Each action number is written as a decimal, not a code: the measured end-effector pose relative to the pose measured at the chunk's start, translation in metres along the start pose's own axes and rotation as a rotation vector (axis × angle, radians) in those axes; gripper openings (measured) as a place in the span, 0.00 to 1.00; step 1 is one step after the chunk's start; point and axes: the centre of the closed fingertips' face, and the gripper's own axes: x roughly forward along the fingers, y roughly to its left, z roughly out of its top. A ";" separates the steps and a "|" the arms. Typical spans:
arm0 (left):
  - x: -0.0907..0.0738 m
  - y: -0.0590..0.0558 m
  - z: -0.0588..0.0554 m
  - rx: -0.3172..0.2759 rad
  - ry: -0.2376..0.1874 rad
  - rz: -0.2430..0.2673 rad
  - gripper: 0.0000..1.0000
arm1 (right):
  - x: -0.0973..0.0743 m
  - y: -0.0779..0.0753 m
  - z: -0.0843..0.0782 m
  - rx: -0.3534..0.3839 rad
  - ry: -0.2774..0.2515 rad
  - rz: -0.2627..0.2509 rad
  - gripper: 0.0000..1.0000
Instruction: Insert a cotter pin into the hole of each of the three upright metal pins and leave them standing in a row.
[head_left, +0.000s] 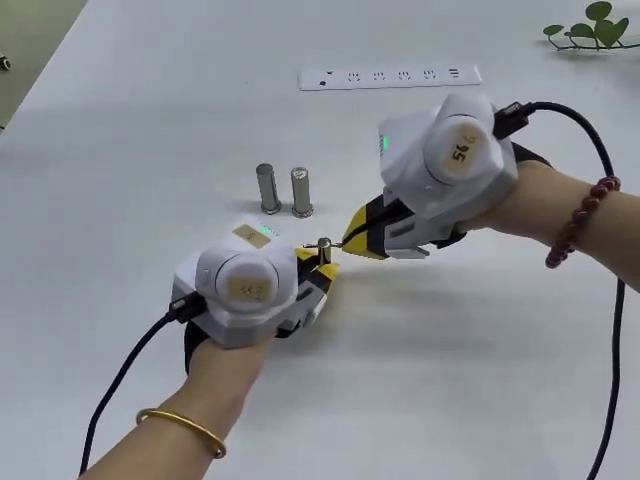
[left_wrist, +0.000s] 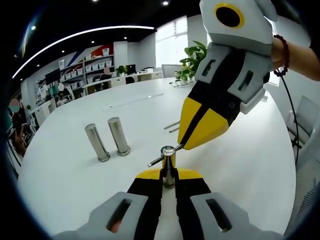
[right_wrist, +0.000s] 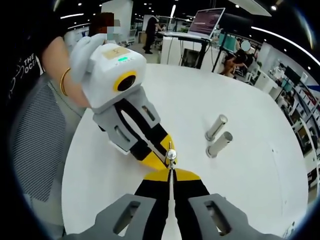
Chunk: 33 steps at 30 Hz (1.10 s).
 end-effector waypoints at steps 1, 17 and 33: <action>0.000 0.000 0.000 0.000 0.000 0.000 0.06 | 0.000 0.000 0.001 0.001 -0.003 0.002 0.00; 0.001 -0.001 0.001 -0.006 -0.008 0.008 0.06 | 0.000 0.000 0.002 0.056 -0.010 -0.018 0.01; 0.001 -0.001 0.000 -0.003 0.001 0.006 0.05 | -0.023 -0.015 0.007 0.444 -0.284 -0.094 0.28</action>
